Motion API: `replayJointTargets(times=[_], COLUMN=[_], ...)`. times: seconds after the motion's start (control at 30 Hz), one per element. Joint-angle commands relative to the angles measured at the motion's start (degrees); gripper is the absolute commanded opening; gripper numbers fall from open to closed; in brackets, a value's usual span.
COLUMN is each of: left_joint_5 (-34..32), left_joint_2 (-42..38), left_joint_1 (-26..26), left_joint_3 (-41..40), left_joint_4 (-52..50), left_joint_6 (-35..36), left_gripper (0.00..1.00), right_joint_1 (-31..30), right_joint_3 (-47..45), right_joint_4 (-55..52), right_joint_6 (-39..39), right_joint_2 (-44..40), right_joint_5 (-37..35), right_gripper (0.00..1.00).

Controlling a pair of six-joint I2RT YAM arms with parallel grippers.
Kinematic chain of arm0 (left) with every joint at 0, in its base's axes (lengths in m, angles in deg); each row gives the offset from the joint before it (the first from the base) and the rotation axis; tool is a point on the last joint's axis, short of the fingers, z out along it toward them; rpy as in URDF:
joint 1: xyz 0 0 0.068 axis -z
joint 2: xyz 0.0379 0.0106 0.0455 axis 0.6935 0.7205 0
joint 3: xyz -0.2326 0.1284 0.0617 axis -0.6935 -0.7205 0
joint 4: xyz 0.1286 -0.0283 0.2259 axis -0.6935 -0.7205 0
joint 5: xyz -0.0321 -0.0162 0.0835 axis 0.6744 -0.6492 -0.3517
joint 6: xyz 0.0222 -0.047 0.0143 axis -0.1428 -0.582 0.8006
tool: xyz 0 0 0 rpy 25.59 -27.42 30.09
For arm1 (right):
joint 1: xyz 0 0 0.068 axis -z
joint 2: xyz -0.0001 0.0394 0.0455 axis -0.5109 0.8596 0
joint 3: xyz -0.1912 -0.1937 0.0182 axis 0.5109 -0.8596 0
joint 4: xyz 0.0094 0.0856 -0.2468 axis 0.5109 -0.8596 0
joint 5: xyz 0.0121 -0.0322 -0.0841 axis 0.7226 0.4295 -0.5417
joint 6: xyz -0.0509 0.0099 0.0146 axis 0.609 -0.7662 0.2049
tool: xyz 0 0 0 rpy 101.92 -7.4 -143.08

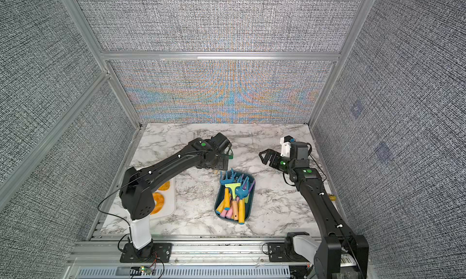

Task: Put the rake into the storage box
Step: Pick up the rake at the center of the board.

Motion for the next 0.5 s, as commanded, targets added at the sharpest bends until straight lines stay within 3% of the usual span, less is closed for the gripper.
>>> replayJointTargets(times=[0.0,0.13,0.27,0.33,0.47], left_joint_5=[5.4,8.3,11.1,11.8,10.7], left_joint_2=[6.8,15.2,23.0,25.7,29.0], left_joint_1=[-3.1,-5.3,-5.5,-5.5,-5.5], left_joint_3=[6.1,14.4,22.8,24.6,25.0], left_joint_4=[-2.8,-4.6,-7.3,-7.8,-7.6], left_joint_6=[7.5,10.3,12.4,12.4,11.9], left_gripper=[0.99,0.92,0.77,0.69,0.65], right_joint_1=[-0.1,0.0,0.1,0.1,0.4], right_joint_3=[0.6,0.5,0.1,0.0,-0.2], right_joint_4=[-0.5,-1.4,-1.8,-2.2,-2.8], right_joint_6=[0.9,1.2,1.4,1.5,2.0], right_joint_2=[-0.2,-0.9,-1.3,-1.4,-2.2], right_joint_5=[-0.2,-1.1,-1.5,-2.0,-2.0], right_gripper=[0.99,0.99,0.99,0.99,0.99])
